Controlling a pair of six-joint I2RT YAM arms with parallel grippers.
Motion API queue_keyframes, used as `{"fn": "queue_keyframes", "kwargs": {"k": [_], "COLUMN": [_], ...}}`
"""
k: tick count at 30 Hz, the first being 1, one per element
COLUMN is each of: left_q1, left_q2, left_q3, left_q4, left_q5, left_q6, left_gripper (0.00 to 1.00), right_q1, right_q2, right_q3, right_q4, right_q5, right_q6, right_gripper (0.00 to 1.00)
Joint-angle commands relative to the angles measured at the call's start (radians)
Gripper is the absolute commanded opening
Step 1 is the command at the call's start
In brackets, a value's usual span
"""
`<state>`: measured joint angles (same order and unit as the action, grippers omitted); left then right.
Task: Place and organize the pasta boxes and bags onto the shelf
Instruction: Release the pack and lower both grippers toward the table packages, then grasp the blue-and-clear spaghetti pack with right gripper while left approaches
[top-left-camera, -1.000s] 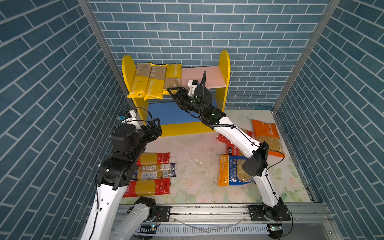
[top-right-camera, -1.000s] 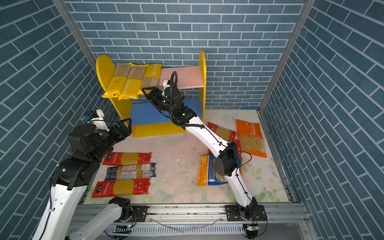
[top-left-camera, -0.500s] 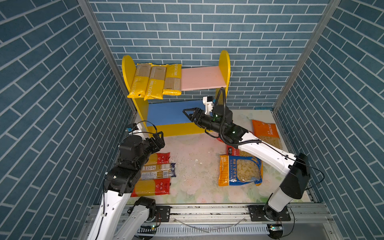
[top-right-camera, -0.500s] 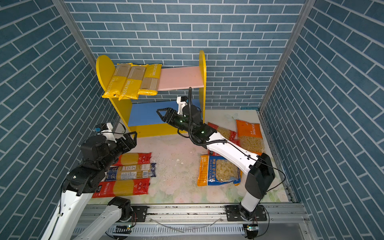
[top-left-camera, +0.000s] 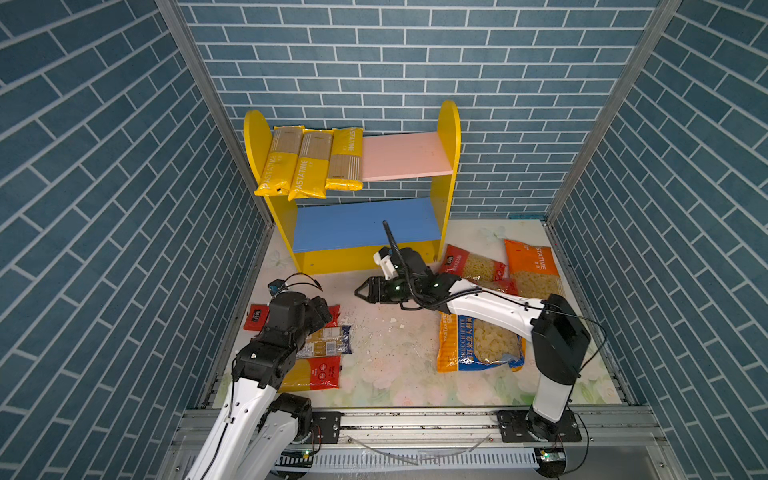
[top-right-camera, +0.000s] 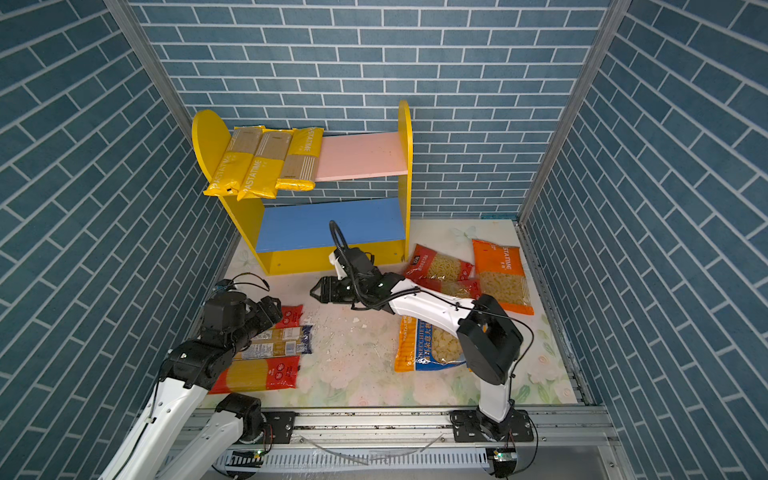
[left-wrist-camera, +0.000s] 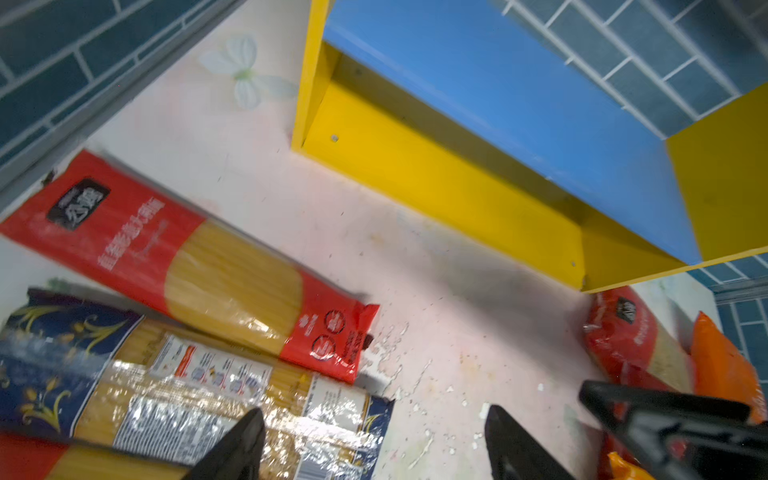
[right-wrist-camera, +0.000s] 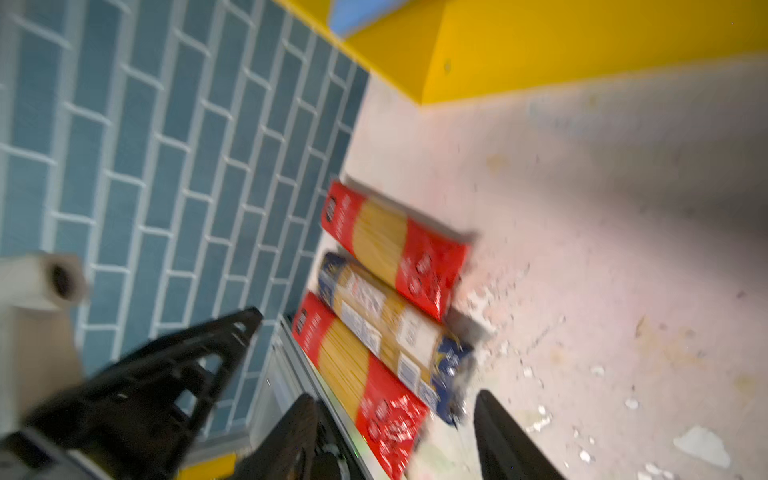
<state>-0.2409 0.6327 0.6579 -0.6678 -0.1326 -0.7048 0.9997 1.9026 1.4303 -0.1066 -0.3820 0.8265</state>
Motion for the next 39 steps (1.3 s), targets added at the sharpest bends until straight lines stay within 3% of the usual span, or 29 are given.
{"fn": "queue_keyframes", "kwargs": {"k": [1,10,18,20,26,31,39], "left_q1": [-0.003,-0.005,-0.004,-0.003,-0.003,-0.004,-0.010], "left_q2": [-0.025,-0.001,-0.001,0.055,0.210,0.251,0.286], "left_q3": [-0.051,-0.155,-0.144,-0.111,0.023,0.094,0.154], "left_q4": [-0.028,0.031,0.053,0.049,0.019,0.001,-0.001], "left_q5": [-0.031,-0.025,-0.023,-0.018,0.015,0.023,0.028], "left_q6": [-0.067,-0.091,-0.077,-0.049,0.044,0.062,0.052], "left_gripper": [0.83,0.83,0.83,0.84,0.84,0.84,0.83], "right_q1": [0.018,0.025,0.028,0.036,0.060,0.051,-0.010], "right_q2": [0.081,0.283,0.485,0.513,0.552,0.465,0.297], "right_q3": [0.079,0.217,0.422,0.455,0.500,0.403,0.169], "right_q4": [-0.124,-0.171,-0.214,-0.210,-0.149,-0.105,-0.003], "right_q5": [-0.133,-0.297,-0.315,-0.312,-0.323,-0.277,-0.199], "right_q6": [-0.101,-0.083,-0.063,-0.063,-0.063,-0.108,-0.109], "right_gripper": [0.63,0.65,0.61,0.60,0.39,0.19,0.06]}}
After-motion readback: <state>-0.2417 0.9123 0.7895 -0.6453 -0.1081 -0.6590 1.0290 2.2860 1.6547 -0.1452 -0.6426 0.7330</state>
